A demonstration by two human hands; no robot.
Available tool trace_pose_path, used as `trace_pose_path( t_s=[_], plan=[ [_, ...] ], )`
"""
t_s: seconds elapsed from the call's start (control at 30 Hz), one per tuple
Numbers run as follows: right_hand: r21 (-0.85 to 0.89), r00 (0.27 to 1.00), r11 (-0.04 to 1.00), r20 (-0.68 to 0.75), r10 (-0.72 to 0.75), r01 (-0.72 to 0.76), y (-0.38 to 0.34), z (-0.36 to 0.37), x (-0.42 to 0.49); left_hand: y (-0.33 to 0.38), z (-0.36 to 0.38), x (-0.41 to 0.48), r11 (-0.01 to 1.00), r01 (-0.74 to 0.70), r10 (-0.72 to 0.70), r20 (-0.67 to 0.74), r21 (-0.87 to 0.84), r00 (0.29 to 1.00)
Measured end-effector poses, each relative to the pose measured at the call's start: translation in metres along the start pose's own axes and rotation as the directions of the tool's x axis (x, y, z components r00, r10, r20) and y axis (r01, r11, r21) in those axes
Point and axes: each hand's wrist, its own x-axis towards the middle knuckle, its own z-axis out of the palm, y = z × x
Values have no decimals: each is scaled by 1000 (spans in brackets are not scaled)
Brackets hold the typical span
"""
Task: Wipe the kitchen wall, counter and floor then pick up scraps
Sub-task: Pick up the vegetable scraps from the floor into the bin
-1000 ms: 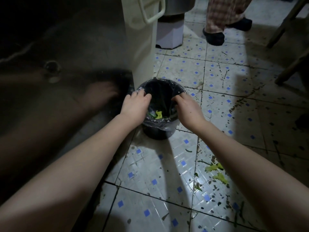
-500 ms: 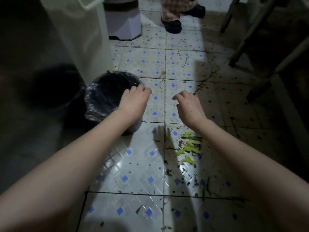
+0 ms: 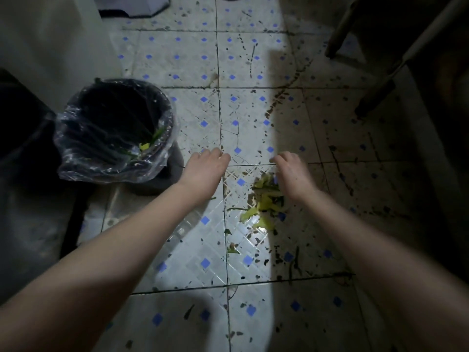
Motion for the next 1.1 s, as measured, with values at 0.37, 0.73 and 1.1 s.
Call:
trace_pose_path(
  t_s=[0.37,0.73,1.1],
  plan=[
    [89,996,996,93,-4,-5,16,62,-7,13,68,-6,999,-20,15,165,28,986],
    [130,985,991,171,-36,13,19,74,2,15,91,-7,999,-24,30,166,-34,986],
    [73,983,997,181,23,-37,12,67,-5,15,87,-9,999,-43,46,143,-25,989]
  ],
)
